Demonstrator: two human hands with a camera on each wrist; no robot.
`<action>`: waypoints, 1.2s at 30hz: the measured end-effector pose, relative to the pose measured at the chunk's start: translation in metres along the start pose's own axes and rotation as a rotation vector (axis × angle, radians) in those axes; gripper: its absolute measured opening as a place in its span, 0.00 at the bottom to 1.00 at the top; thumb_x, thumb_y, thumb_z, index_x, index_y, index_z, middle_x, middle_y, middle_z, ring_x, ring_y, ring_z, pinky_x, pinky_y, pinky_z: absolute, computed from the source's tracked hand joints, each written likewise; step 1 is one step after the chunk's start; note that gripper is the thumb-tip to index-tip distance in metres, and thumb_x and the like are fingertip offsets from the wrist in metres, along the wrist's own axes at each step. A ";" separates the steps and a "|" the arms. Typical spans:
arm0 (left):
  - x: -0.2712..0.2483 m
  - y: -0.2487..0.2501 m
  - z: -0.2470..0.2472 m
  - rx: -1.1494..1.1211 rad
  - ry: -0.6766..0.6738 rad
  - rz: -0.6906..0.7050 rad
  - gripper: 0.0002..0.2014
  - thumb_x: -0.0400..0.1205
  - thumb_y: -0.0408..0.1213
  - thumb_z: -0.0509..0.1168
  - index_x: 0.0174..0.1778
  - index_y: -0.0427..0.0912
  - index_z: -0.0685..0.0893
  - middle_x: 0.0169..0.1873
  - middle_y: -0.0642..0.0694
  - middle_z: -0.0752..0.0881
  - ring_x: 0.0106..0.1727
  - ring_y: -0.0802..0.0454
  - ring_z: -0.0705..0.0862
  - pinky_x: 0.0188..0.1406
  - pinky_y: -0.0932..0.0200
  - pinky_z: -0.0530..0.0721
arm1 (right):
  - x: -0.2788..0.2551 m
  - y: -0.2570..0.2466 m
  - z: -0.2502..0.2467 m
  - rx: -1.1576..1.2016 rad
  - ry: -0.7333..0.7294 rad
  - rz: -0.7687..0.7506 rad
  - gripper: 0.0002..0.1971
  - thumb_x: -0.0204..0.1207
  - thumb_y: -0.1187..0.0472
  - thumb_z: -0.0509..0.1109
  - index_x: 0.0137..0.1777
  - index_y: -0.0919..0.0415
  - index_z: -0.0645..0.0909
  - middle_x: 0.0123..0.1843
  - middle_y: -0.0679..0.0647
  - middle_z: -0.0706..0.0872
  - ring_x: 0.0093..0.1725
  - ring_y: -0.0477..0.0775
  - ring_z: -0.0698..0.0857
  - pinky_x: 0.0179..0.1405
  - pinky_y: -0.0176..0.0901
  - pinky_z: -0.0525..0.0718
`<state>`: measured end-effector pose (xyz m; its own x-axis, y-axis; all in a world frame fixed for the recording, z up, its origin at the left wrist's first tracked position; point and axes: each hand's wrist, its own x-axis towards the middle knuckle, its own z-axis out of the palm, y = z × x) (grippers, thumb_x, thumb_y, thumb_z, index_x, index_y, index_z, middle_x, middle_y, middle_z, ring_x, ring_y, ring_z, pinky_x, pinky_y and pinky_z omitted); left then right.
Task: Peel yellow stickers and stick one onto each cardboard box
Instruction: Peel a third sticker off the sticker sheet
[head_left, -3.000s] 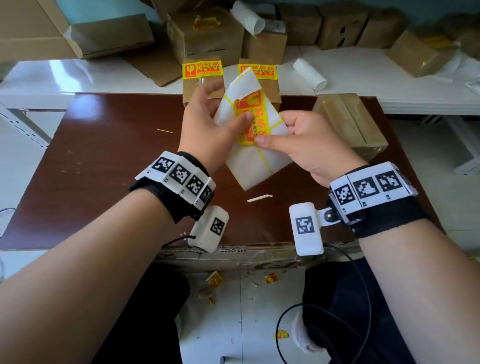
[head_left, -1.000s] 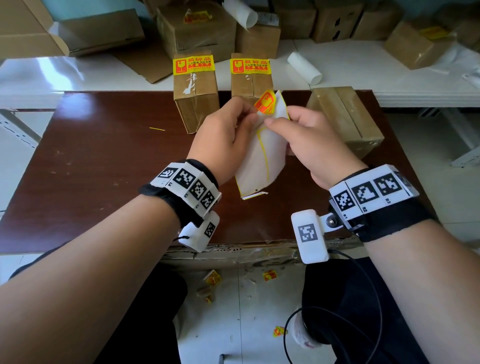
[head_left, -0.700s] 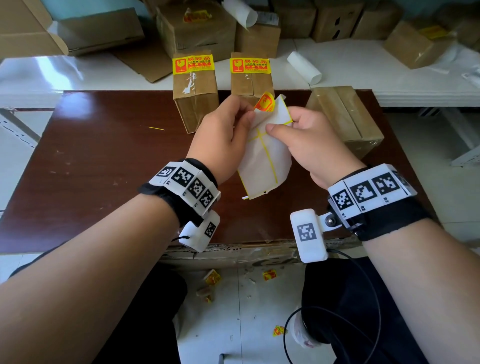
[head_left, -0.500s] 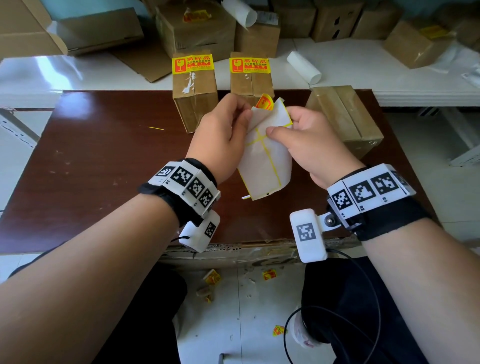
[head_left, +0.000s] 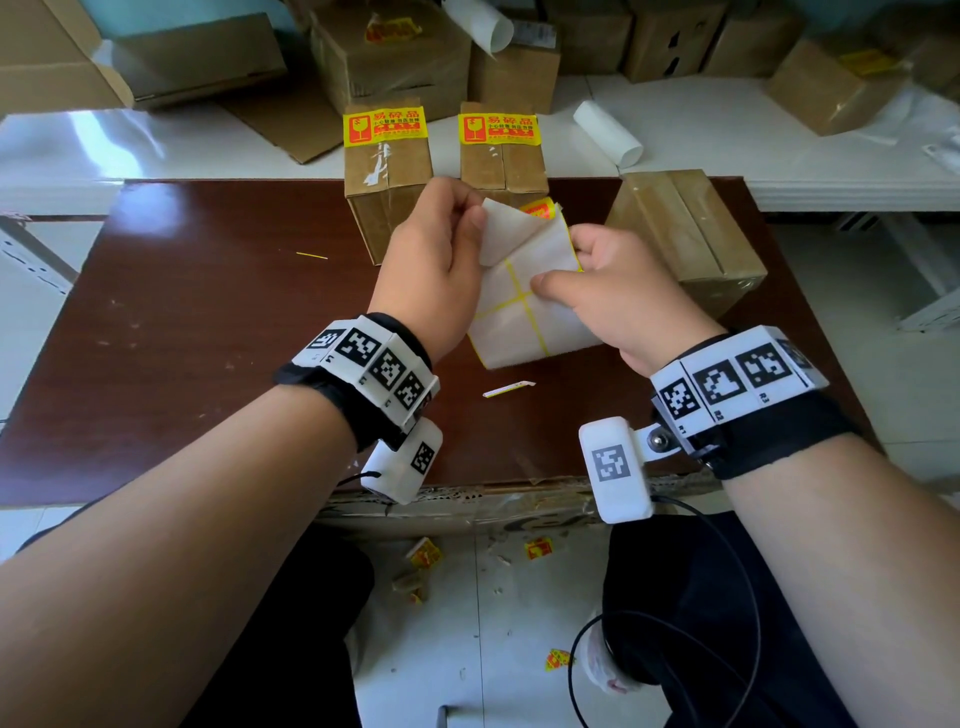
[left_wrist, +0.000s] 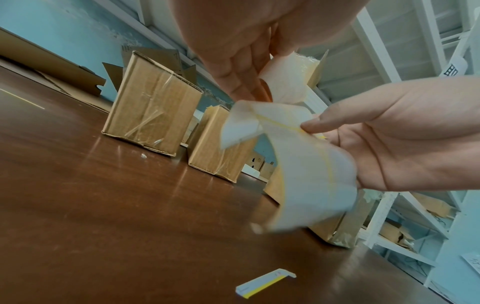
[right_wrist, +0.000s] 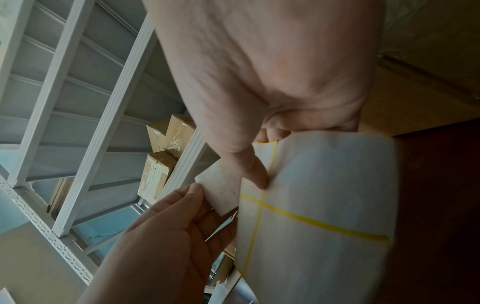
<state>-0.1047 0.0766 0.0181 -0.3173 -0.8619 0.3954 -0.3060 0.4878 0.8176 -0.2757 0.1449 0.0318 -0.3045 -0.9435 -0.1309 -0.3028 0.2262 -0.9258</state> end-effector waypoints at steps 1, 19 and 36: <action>0.000 0.000 -0.001 0.006 0.005 -0.001 0.04 0.92 0.37 0.59 0.55 0.45 0.78 0.38 0.58 0.79 0.38 0.62 0.77 0.43 0.56 0.80 | 0.000 0.000 0.000 -0.013 0.002 0.005 0.12 0.79 0.69 0.76 0.60 0.60 0.90 0.55 0.57 0.98 0.58 0.64 0.96 0.68 0.70 0.90; 0.001 0.013 0.001 -0.237 0.048 -0.119 0.07 0.94 0.36 0.56 0.50 0.41 0.75 0.39 0.54 0.76 0.36 0.68 0.75 0.35 0.62 0.82 | 0.002 0.003 0.003 -0.161 0.099 0.062 0.16 0.69 0.54 0.75 0.56 0.56 0.88 0.52 0.54 0.96 0.54 0.60 0.95 0.63 0.69 0.91; 0.020 0.029 -0.022 -0.534 -0.040 -0.368 0.08 0.96 0.39 0.52 0.58 0.41 0.74 0.65 0.23 0.86 0.56 0.31 0.94 0.53 0.39 0.95 | 0.000 0.008 0.042 -0.017 -0.069 0.156 0.17 0.91 0.63 0.69 0.77 0.53 0.83 0.66 0.58 0.92 0.62 0.55 0.90 0.66 0.56 0.89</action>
<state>-0.1007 0.0705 0.0590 -0.3132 -0.9487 0.0424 0.0837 0.0170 0.9964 -0.2400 0.1363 0.0090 -0.2869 -0.9108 -0.2970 -0.2722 0.3747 -0.8863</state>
